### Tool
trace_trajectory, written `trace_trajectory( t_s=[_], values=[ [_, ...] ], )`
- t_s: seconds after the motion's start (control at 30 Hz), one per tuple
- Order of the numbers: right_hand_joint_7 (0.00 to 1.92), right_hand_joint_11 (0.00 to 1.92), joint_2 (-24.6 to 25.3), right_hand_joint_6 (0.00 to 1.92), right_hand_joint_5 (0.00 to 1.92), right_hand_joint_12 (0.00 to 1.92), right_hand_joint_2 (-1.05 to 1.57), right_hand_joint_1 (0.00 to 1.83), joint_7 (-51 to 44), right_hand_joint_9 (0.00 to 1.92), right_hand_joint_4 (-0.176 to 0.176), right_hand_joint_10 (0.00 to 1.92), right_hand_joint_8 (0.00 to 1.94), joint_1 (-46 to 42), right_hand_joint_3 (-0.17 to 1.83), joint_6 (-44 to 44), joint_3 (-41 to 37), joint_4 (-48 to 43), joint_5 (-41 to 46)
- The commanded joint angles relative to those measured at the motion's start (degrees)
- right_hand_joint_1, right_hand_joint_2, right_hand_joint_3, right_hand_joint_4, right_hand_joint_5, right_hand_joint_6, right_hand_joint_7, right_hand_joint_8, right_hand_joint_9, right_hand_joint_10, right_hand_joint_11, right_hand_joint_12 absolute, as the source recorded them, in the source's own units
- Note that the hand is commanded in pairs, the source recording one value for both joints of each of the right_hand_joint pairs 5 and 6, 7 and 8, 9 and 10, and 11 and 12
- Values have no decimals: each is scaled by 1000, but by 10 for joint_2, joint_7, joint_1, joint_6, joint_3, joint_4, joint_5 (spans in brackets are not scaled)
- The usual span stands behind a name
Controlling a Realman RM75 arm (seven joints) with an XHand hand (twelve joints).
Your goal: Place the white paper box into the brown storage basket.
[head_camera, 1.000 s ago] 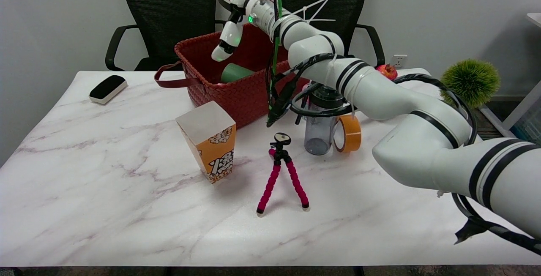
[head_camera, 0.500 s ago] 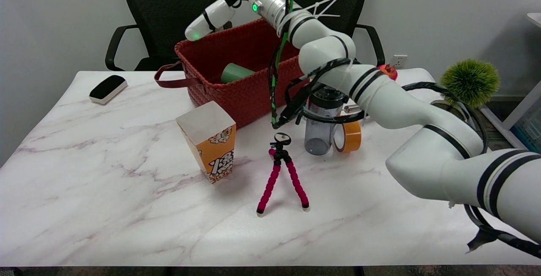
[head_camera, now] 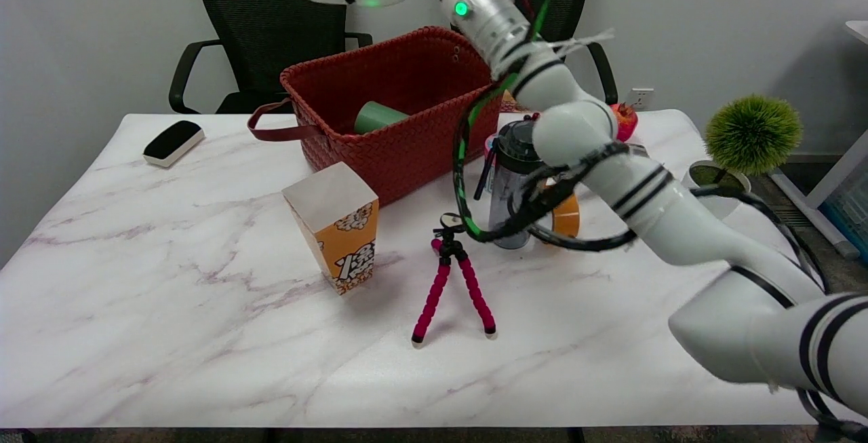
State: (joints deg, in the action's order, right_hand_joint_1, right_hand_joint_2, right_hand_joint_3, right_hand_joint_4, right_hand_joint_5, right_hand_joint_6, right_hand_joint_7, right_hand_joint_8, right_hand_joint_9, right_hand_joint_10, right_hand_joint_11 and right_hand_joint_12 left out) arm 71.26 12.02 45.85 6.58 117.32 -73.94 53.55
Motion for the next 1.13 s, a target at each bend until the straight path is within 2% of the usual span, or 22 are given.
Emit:
trace_trajectory(
  t_s=[0.03, 0.3, 0.57, 0.73, 1.13],
  values=[
    [0, 52, -86, 0, 0, 52, 601, 565, 10, 0, 0, 0, 0, -361, -175, 203, -131, -333, 165],
    [0, 79, -87, 0, 0, 79, 639, 559, 72, 0, 0, 0, 0, -472, -175, 340, -105, -332, 110],
    [0, 89, -90, 0, 0, 89, 658, 564, 68, 0, 0, 0, 0, -511, -175, 439, -42, -327, 77],
    [0, 84, -79, 0, 0, 84, 650, 581, 68, 0, 0, 0, 0, -554, -175, 500, -32, -326, 36],
    [0, 55, -73, 0, 0, 55, 614, 619, 69, 0, 0, 0, 0, -588, -173, 547, -45, -300, 26]
  ],
)
